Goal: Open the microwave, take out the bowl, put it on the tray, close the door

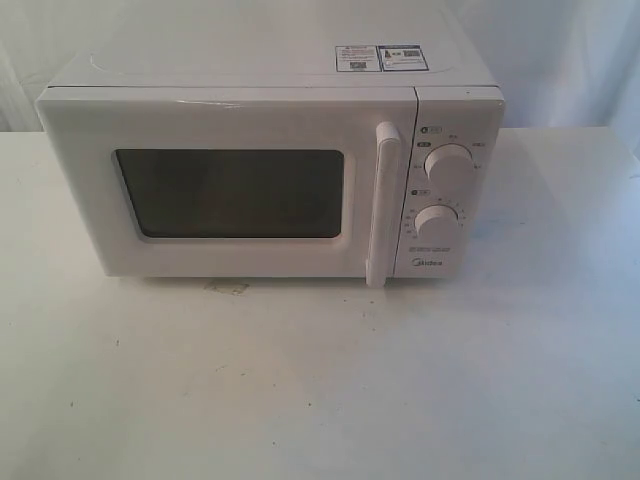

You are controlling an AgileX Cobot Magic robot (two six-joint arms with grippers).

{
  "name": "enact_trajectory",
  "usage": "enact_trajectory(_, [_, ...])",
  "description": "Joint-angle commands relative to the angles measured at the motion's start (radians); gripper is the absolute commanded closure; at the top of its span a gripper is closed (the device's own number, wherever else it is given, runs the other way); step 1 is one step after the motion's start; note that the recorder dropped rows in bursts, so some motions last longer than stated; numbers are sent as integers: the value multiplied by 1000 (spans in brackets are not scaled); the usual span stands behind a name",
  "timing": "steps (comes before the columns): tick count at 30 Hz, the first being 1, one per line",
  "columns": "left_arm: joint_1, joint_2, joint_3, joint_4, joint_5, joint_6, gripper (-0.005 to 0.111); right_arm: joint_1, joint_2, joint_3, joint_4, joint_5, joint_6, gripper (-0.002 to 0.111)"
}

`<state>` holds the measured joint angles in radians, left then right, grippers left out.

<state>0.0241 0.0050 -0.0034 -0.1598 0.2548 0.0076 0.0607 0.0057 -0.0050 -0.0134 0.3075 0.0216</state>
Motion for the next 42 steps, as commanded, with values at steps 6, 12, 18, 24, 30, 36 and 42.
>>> enact_trajectory(6, [-7,-5,3,2,0,-8,107,-6,-6,5,-13,-502,0,108])
enact_trajectory(12, [-7,-5,3,2,0,-8,107,-6,-6,5,-13,-927,0,108])
enact_trajectory(18, [-7,-5,3,2,0,-8,107,-6,-6,-16,80,-1117,-123,108])
enact_trajectory(24, [-7,-5,3,2,0,-8,107,-6,20,-231,199,-777,-313,108])
enact_trajectory(30, [-7,-5,3,2,0,-8,107,-6,224,-409,197,-404,-334,108])
enact_trajectory(36, [-7,-5,3,2,0,-8,107,-6,383,-415,200,-214,-332,108])
enact_trajectory(42, [-7,-5,3,2,0,-8,107,-6,414,-413,200,-183,-332,108])
